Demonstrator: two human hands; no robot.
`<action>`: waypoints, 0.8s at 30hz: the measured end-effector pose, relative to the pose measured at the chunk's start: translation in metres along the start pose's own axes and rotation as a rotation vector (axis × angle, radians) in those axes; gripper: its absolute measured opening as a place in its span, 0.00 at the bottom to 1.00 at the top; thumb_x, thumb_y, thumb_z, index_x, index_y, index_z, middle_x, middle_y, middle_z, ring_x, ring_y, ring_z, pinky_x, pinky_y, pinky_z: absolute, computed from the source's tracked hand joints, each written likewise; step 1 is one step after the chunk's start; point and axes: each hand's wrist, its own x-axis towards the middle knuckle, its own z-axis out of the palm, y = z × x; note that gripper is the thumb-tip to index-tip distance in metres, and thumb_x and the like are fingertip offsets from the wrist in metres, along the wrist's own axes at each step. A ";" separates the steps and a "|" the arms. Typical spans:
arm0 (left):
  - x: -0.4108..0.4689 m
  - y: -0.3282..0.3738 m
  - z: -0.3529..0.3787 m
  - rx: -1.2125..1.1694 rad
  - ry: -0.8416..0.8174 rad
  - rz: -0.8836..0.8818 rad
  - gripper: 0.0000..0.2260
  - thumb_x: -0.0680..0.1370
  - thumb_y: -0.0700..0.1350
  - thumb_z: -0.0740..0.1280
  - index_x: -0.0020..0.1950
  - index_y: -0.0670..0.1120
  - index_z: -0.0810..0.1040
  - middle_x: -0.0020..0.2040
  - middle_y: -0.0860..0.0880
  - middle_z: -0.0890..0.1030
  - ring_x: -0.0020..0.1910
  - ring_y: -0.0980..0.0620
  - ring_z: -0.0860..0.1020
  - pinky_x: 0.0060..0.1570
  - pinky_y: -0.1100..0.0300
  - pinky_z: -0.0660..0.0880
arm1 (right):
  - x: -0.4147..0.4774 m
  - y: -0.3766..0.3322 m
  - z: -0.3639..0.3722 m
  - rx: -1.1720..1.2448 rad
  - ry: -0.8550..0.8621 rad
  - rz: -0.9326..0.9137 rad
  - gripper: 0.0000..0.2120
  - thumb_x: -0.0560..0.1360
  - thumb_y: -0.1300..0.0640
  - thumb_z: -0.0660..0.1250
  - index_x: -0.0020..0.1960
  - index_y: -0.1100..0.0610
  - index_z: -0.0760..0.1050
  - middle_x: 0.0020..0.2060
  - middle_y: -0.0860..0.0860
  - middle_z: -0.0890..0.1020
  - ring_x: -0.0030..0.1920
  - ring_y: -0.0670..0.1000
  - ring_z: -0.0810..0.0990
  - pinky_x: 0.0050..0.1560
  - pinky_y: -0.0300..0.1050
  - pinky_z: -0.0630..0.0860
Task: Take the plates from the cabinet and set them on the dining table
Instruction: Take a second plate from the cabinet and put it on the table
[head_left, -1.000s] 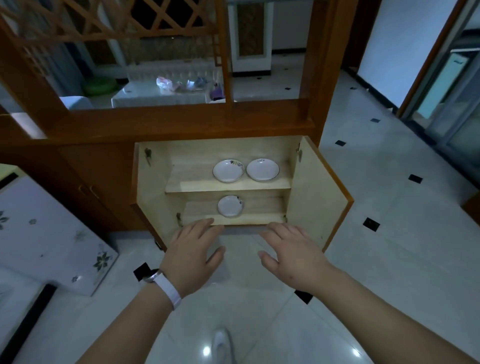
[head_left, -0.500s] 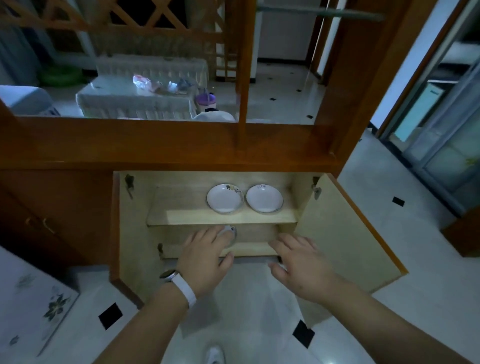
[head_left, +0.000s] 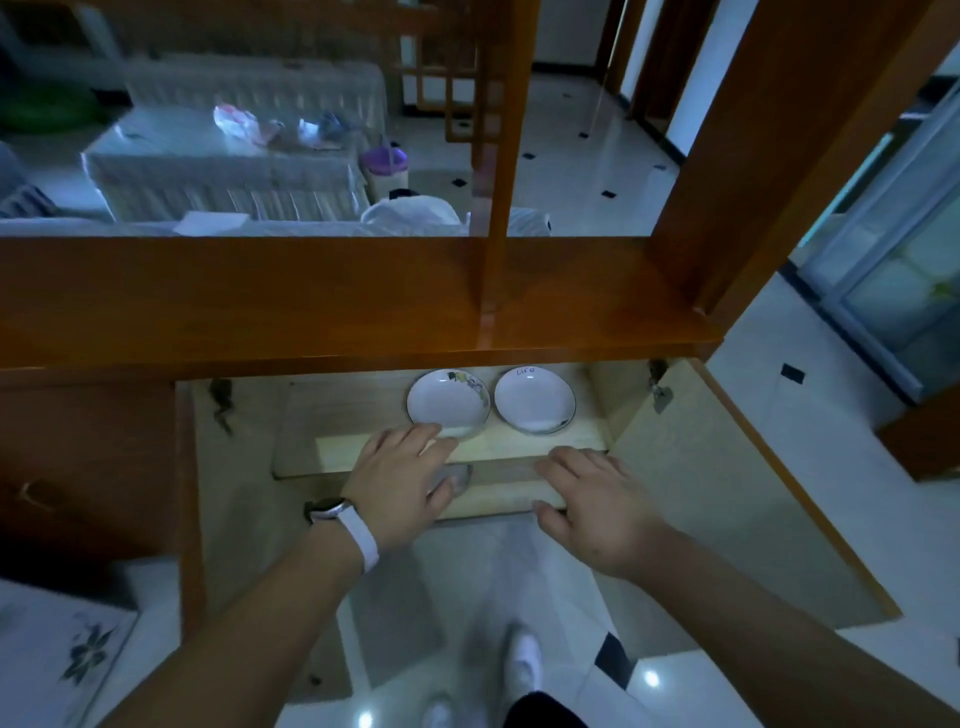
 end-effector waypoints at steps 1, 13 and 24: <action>0.006 -0.003 0.004 0.005 0.001 0.005 0.18 0.73 0.51 0.66 0.61 0.47 0.80 0.60 0.45 0.80 0.57 0.42 0.78 0.55 0.48 0.72 | 0.007 0.003 0.002 0.002 0.007 -0.001 0.22 0.73 0.42 0.58 0.60 0.52 0.76 0.57 0.50 0.79 0.56 0.55 0.77 0.55 0.51 0.72; 0.085 -0.062 0.107 -0.031 -0.137 -0.204 0.22 0.76 0.56 0.59 0.67 0.50 0.75 0.69 0.48 0.74 0.68 0.46 0.70 0.64 0.50 0.63 | 0.125 0.068 0.092 0.116 -0.091 -0.094 0.20 0.74 0.48 0.67 0.62 0.57 0.78 0.58 0.56 0.81 0.57 0.60 0.79 0.55 0.55 0.74; 0.146 -0.154 0.288 -0.284 -0.080 -0.584 0.20 0.77 0.55 0.61 0.65 0.48 0.75 0.62 0.44 0.78 0.59 0.40 0.74 0.53 0.49 0.71 | 0.236 0.112 0.265 0.570 -0.156 0.234 0.16 0.79 0.54 0.65 0.63 0.62 0.76 0.52 0.57 0.81 0.51 0.56 0.79 0.53 0.47 0.74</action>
